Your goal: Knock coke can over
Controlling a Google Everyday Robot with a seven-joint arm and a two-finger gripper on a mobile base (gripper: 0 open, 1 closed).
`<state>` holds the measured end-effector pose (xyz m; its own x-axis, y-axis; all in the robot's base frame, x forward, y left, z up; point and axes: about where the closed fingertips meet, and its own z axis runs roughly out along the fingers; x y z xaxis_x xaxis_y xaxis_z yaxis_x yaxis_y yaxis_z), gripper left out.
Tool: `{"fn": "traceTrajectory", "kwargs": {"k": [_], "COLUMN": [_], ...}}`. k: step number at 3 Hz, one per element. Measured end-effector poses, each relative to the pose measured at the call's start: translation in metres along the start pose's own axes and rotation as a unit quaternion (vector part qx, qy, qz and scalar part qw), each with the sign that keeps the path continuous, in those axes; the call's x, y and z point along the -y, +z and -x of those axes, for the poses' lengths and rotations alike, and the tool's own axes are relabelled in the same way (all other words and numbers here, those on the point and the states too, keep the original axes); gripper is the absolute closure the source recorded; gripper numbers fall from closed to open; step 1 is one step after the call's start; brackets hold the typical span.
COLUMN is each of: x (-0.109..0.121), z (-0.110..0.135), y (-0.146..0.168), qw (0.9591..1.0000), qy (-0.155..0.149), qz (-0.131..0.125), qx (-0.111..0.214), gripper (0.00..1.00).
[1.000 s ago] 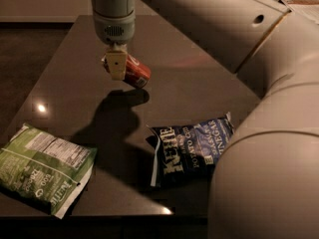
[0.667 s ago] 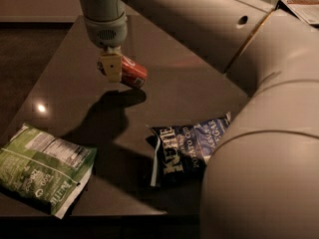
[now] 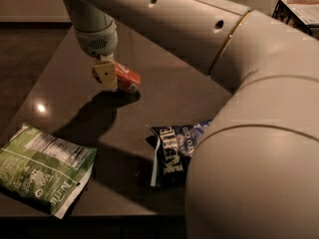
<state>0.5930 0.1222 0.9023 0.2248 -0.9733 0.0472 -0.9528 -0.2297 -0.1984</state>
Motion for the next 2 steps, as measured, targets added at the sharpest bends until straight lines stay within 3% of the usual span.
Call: {"fn": "traceTrajectory", "kwargs": {"k": [1,2], "x": [-0.0075,-0.0071], "z": [0.0062,0.0065], "y": [0.0249,0.025], "qw": [0.9996,0.9996], "qy": [-0.022,-0.022], "qz": [0.015,0.014], "qx": [-0.013,-0.012], "gripper": [0.0,0.0]}}
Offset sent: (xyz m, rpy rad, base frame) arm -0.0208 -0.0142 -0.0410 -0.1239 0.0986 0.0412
